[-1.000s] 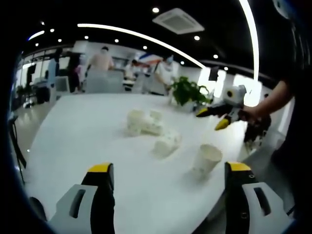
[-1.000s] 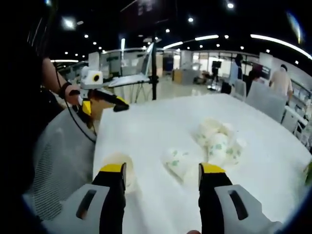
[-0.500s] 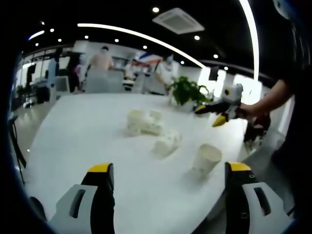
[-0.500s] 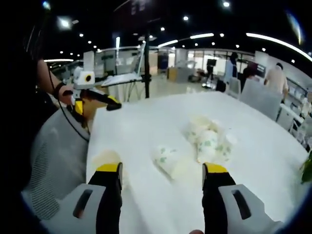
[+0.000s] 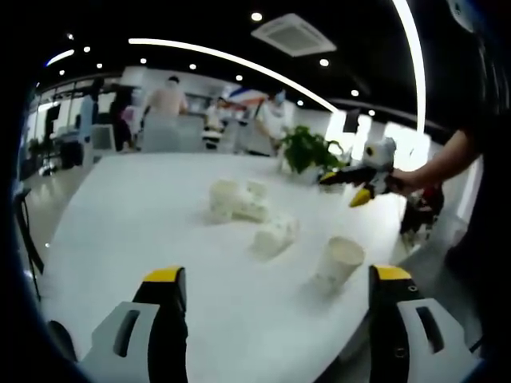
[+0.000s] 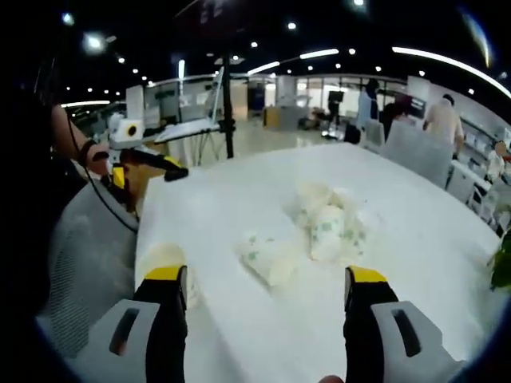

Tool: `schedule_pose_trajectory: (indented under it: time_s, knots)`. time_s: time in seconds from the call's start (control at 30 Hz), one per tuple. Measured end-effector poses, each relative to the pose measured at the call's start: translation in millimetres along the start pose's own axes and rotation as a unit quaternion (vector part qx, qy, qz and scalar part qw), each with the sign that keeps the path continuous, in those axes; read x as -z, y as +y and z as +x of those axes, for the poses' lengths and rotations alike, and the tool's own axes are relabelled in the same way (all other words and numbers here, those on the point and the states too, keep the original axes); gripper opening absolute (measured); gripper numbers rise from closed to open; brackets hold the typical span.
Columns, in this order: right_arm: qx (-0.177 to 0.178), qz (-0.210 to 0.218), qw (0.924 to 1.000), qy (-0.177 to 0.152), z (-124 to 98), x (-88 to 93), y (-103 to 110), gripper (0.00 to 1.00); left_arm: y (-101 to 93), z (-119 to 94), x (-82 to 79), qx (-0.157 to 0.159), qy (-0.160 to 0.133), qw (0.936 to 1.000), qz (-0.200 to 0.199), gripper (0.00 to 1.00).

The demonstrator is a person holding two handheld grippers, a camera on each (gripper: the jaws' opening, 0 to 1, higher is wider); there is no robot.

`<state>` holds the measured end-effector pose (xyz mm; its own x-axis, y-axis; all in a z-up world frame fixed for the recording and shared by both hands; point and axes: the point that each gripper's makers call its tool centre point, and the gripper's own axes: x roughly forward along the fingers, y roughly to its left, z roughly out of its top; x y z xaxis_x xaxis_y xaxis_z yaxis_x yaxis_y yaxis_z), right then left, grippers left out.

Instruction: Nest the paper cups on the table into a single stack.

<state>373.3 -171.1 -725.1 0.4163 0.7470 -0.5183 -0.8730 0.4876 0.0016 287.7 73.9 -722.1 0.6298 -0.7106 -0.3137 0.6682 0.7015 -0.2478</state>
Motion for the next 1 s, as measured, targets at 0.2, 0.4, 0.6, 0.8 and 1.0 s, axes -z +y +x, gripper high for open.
schedule_pose_trajectory:
  time_s: [0.2,0.4,0.6,0.8,1.0]
  knots:
    - [0.013,0.004,0.9999,0.002,0.2,3.9,-3.8,0.92,0.5,-0.6,0.0,-0.001,-0.001,1.0,-0.003,0.93]
    - [0.03,0.009,0.9995,0.001,-1.2,4.5,-11.5,1.0,0.8,-1.2,-0.7,-0.002,-0.001,1.0,-0.003,0.93]
    - [0.029,0.012,0.9995,0.004,-0.5,6.5,-14.9,0.99,-0.2,0.8,-1.0,0.0,-0.002,1.0,-0.002,0.93]
    - [0.026,0.014,0.9995,0.009,3.1,8.0,-19.5,0.97,0.1,1.3,0.6,-0.001,0.002,1.0,-0.003,0.92]
    - [0.021,0.023,0.9994,0.013,9.0,10.4,-23.8,0.95,1.2,0.6,2.4,-0.002,0.002,1.0,-0.006,0.93]
